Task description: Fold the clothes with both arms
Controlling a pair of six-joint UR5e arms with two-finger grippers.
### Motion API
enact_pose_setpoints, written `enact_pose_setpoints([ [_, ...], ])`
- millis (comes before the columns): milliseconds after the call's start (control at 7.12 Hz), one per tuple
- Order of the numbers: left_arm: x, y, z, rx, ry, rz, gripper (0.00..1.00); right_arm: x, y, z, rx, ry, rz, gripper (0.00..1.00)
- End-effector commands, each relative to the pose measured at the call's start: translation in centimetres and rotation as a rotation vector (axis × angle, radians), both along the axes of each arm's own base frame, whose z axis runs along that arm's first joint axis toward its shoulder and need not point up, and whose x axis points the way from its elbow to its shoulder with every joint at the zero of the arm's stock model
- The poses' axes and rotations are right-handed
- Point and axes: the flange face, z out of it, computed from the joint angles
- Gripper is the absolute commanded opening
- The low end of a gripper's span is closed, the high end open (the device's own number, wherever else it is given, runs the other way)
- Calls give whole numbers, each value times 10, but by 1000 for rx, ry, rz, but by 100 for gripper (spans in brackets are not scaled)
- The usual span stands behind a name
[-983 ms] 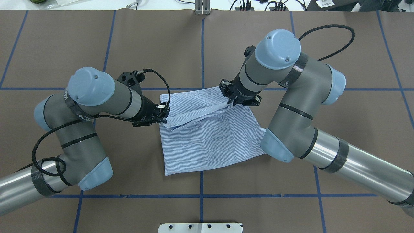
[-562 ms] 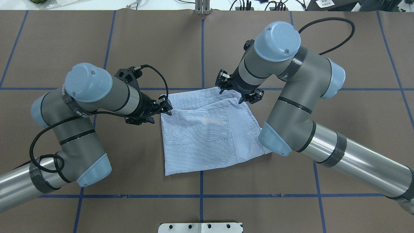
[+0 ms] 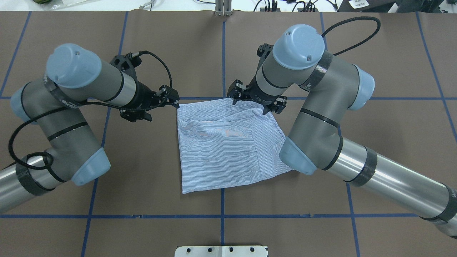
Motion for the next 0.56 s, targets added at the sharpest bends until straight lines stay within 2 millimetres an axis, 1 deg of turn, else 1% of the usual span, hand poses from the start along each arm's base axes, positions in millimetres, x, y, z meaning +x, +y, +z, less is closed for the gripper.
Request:
enact_pose_setpoints([
  [0, -61, -20, 28, 125, -60, 12, 100, 48, -40, 20, 124, 81, -39, 100],
  [140, -93, -34, 42, 185, -105, 25, 100, 91, -66, 31, 149, 155, -56, 100],
  [281, -134, -37, 65, 267, -158, 34, 100, 154, -89, 44, 189, 195, -110, 100],
  [421, -187, -50, 94, 354, -224, 58, 100, 224, -108, 70, 206, 183, -159, 100],
])
